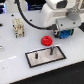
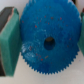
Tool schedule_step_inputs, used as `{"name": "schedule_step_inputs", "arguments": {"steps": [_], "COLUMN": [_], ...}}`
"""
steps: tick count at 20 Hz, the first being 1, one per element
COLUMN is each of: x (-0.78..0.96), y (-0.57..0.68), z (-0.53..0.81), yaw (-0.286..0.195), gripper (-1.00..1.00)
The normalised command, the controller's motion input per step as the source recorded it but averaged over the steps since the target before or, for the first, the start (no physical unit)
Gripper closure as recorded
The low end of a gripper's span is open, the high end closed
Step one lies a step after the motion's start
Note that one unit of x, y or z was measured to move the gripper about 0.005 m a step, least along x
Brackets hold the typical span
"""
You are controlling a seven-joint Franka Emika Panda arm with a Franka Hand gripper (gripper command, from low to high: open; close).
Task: Insert the blue gear onto the right peg, followed by the red gear
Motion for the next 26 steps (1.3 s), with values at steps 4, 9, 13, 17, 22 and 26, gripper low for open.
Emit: {"name": "schedule_step_inputs", "arguments": {"steps": [4,9,13,17,22,26], "x": [0.16,0.32,0.41,0.53,0.62,0.65], "y": [-0.06,-0.17,-0.24,-0.26,-0.25,-0.26], "z": [0.39,0.39,0.37,0.37,0.40,0.38], "yaw": [0.000,0.000,0.000,0.000,0.000,0.000], "gripper": [1.00,1.00,1.00,1.00,1.00,1.00]}}
